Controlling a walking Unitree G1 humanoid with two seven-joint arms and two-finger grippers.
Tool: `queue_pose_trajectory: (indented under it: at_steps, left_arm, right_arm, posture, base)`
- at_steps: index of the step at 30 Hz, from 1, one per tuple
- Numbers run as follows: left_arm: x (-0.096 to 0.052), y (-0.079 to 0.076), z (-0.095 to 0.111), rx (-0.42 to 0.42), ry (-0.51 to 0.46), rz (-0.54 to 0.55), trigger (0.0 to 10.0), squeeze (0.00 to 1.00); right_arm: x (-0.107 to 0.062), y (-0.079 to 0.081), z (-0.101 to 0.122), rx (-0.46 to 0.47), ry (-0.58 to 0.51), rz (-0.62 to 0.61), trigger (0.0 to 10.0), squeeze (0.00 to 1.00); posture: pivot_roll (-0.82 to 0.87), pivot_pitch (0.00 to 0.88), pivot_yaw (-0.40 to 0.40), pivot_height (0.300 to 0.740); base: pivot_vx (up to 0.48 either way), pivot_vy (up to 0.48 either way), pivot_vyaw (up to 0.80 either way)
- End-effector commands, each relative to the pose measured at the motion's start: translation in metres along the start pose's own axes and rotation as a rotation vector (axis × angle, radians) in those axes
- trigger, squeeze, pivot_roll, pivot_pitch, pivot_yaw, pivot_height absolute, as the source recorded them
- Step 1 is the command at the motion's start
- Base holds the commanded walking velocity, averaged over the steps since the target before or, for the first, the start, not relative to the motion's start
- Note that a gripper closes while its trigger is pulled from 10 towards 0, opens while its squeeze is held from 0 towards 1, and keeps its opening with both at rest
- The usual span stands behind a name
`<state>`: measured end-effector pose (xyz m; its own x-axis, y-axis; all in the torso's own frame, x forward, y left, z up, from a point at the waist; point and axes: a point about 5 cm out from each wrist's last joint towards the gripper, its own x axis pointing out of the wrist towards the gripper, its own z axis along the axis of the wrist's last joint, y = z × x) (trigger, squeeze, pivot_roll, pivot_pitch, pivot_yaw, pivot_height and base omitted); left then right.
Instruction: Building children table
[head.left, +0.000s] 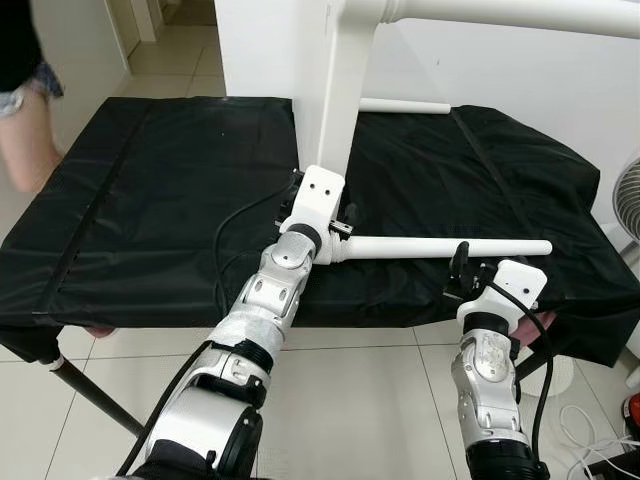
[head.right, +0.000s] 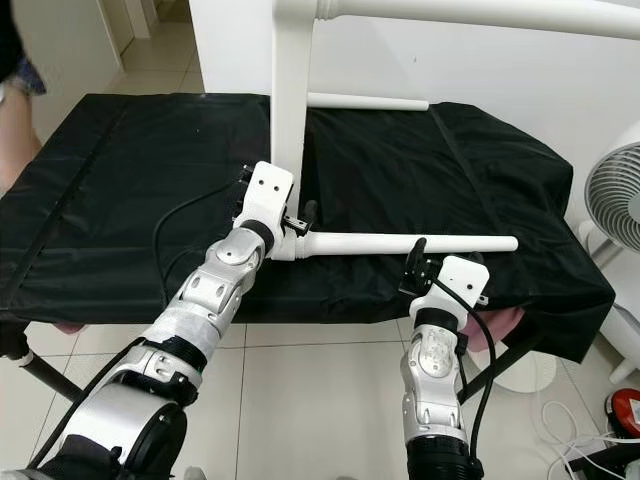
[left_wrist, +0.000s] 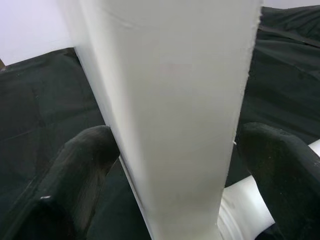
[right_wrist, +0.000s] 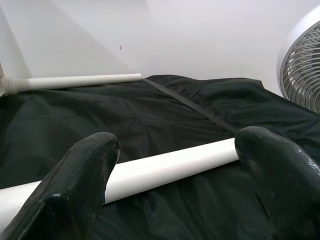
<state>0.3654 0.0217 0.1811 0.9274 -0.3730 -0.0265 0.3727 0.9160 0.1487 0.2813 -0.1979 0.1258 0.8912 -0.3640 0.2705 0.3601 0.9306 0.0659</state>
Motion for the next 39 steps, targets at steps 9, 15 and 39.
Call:
queue_pose_trajectory:
  at_steps: [9, 15, 39]
  left_arm:
    - [0.003, -0.017, 0.005, -0.019, 0.033, 0.354, 10.0, 0.00]
    - [0.002, -0.014, -0.001, -0.018, 0.056, 0.381, 10.0, 0.00]
    - [0.002, 0.018, 0.005, -0.068, 0.120, 0.696, 10.0, 0.00]
  right_arm:
    - [-0.003, 0.000, 0.000, -0.010, 0.013, 0.003, 10.0, 0.00]
    - [-0.003, -0.001, 0.000, -0.016, 0.015, 0.004, 10.0, 0.00]
    - [-0.004, -0.003, 0.003, -0.036, 0.017, 0.014, 10.0, 0.00]
  posture:
    - [-0.13, 0.003, 0.005, 0.740]
    - [-0.13, 0.011, 0.002, 0.740]
    - [-0.15, 0.014, 0.003, 0.740]
  base:
    - [0.000, 0.000, 0.00]
    - [0.000, 0.000, 0.00]
    - [0.000, 0.000, 0.00]
